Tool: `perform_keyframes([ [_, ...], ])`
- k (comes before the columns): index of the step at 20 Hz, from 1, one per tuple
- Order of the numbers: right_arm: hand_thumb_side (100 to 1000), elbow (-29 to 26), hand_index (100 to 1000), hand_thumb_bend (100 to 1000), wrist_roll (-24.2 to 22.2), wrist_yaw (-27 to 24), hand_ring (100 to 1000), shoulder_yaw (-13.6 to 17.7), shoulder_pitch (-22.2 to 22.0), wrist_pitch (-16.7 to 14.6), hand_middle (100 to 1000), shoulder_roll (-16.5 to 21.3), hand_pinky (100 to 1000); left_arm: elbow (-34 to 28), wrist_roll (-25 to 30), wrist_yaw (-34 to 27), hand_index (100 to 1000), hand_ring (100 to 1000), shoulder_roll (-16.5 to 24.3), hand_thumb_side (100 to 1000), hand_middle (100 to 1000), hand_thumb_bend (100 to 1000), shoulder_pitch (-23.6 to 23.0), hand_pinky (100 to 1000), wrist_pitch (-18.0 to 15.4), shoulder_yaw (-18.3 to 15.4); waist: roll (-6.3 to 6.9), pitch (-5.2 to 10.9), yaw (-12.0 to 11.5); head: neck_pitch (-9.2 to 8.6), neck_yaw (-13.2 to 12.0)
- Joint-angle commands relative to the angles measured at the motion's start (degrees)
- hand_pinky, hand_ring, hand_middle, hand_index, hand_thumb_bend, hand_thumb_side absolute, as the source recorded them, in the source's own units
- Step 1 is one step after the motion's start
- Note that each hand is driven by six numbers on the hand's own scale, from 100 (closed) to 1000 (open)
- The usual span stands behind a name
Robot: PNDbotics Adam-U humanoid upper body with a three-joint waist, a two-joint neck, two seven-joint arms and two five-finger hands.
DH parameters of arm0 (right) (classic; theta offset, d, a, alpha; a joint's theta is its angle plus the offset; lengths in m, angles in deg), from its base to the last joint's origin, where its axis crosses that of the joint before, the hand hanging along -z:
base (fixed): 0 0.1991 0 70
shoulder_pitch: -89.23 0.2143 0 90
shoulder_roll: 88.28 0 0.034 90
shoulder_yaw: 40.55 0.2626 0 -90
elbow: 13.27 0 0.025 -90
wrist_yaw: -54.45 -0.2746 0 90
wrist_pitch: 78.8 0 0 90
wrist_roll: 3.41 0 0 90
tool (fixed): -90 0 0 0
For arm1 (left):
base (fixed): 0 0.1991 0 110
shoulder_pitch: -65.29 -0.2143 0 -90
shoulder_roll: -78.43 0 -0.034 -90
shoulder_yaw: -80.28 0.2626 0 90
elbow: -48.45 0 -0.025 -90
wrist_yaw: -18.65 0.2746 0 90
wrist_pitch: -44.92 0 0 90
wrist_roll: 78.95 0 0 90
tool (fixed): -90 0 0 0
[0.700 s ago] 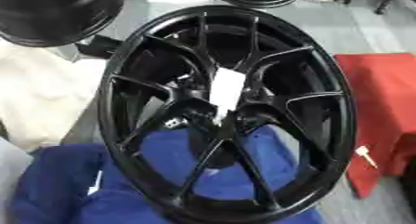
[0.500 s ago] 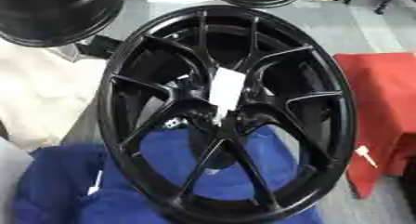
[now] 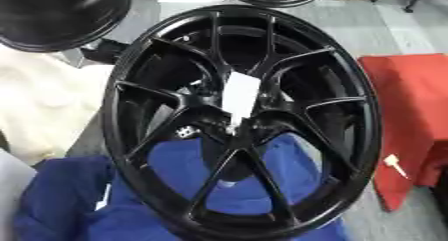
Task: Pull the pin out of the wheel hub.
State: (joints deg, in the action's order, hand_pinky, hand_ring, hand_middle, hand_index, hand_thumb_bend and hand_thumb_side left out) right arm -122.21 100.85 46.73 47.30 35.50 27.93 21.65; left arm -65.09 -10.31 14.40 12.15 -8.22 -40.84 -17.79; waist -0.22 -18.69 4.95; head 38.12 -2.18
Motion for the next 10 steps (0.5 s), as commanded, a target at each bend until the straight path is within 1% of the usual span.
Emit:
perform_keyframes([
  [1,839,-0.43,706,100,0.01,0.21,573,0.31,0.75,-0.21,630,1.70,710,-1.05,3.62,2.12,756,719,7.23,464,656,441,1.91,746,0.42,1.43,0.21,1.41,0.16,0.04,-0.03],
  [5,841,-0.42,706,100,-0.29,0.41,573,0.08,0.86,-0.06,630,1.98,710,-1.05,9.08,4.52,764,728,13.78,465,665,437,4.45,760,1.51,4.01,0.47,1.46,0.53,0.21,-0.07],
  [10,844,-0.36,706,100,-0.41,0.54,573,-0.05,0.87,0.09,630,2.01,710,-1.05,17.62,8.60,774,738,21.06,467,677,425,8.44,778,1.23,8.62,0.60,1.48,1.27,0.27,-0.33],
])
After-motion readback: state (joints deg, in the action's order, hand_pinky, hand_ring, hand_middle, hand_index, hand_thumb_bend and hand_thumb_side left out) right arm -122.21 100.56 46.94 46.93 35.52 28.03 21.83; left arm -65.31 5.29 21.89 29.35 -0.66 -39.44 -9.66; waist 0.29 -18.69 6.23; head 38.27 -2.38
